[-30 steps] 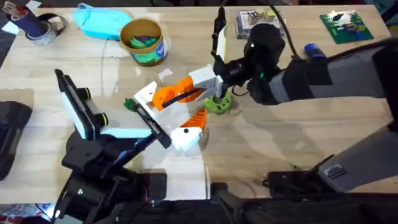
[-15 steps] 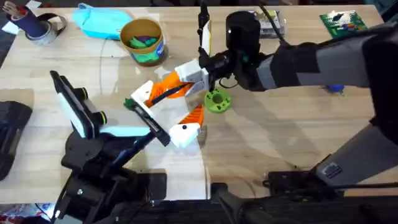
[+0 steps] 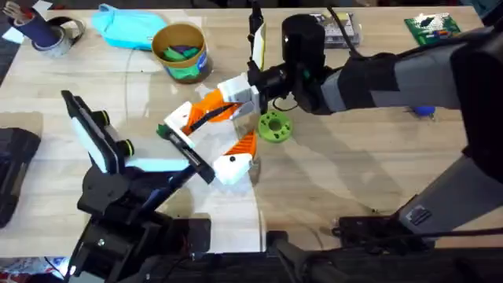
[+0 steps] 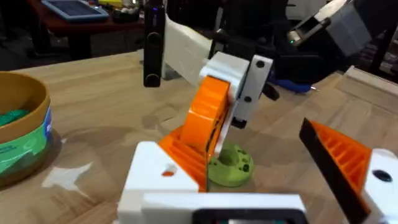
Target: Pick up the gripper from the table and insert it into the empty holder that is missing its gripper. Then pick up a screw, insert it into the mounting hole, and use the screwdriver to tighten it. Finally, clean up the table by picking up the vegetable and placing it into the bucket.
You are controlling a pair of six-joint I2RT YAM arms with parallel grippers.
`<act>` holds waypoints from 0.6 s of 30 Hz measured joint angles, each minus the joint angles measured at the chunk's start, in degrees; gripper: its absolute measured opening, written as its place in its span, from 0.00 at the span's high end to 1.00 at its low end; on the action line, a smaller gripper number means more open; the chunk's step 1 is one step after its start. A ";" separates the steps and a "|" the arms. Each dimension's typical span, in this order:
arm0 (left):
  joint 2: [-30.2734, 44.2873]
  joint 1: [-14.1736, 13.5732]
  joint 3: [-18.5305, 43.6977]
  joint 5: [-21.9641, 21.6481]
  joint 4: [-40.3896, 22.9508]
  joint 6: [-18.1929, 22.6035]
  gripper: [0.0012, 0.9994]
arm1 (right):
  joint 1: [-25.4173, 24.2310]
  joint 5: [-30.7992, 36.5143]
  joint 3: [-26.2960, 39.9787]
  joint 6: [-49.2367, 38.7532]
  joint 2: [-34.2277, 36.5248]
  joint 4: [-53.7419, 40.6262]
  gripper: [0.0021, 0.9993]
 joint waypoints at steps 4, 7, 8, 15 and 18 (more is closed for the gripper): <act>-0.01 0.00 0.00 -0.05 -0.01 -0.06 0.01 | 0.13 0.90 0.04 -0.28 0.00 0.02 0.99; 0.00 0.00 0.00 -0.04 -0.02 -0.23 0.01 | 0.27 1.99 0.06 -0.43 0.00 0.02 0.99; 0.00 0.00 0.00 -0.05 -0.02 -0.28 0.01 | 0.33 2.21 0.07 -0.46 0.00 0.02 0.99; -0.01 0.12 0.00 -0.71 -0.04 -0.45 0.01 | 1.05 4.38 0.19 -0.72 0.00 0.26 0.99; -0.01 0.13 0.00 -1.37 -0.08 -0.49 0.01 | 1.39 5.19 0.29 -0.89 0.00 0.28 0.99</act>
